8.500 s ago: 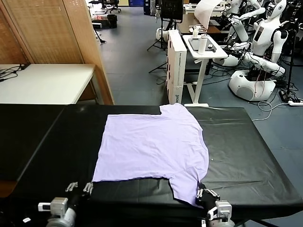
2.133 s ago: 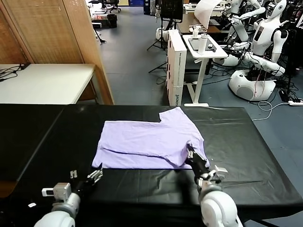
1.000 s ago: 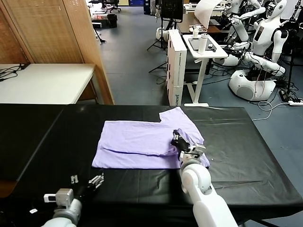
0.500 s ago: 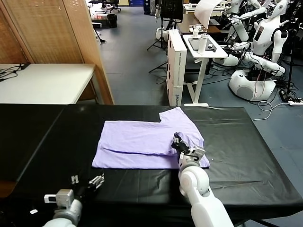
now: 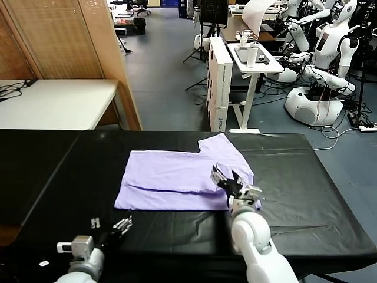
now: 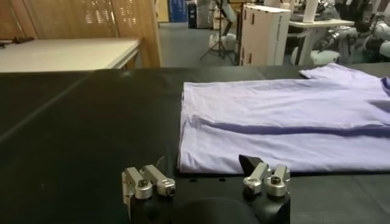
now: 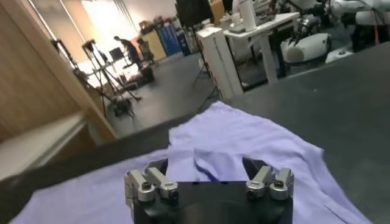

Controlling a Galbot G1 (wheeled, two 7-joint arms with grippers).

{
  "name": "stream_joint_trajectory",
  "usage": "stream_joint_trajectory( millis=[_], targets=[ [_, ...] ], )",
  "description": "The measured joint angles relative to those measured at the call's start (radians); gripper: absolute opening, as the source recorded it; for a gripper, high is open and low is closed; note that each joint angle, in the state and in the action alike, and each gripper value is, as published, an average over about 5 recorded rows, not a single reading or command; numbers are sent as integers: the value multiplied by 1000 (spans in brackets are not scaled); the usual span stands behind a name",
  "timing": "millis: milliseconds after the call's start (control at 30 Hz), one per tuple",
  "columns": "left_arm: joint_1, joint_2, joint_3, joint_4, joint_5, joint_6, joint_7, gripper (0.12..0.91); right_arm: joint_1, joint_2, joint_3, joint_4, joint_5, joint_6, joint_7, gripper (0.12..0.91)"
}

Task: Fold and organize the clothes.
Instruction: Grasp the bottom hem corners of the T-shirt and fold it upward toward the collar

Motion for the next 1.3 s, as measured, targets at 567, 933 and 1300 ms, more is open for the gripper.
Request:
stream_joint_trajectory(
  millis=[567, 933, 1300],
  targets=[
    [20, -5, -1, -10, 0, -4, 0, 907, -2, 17, -16, -1, 0, 7, 9, 161],
    [31, -9, -7, -13, 0, -8, 0, 907, 69, 47, -22, -67, 17, 90, -2, 141],
    [44, -10, -24, -16, -3, -12, 0, 907, 160, 82, -45, -189, 29, 125, -2, 141]
  ],
)
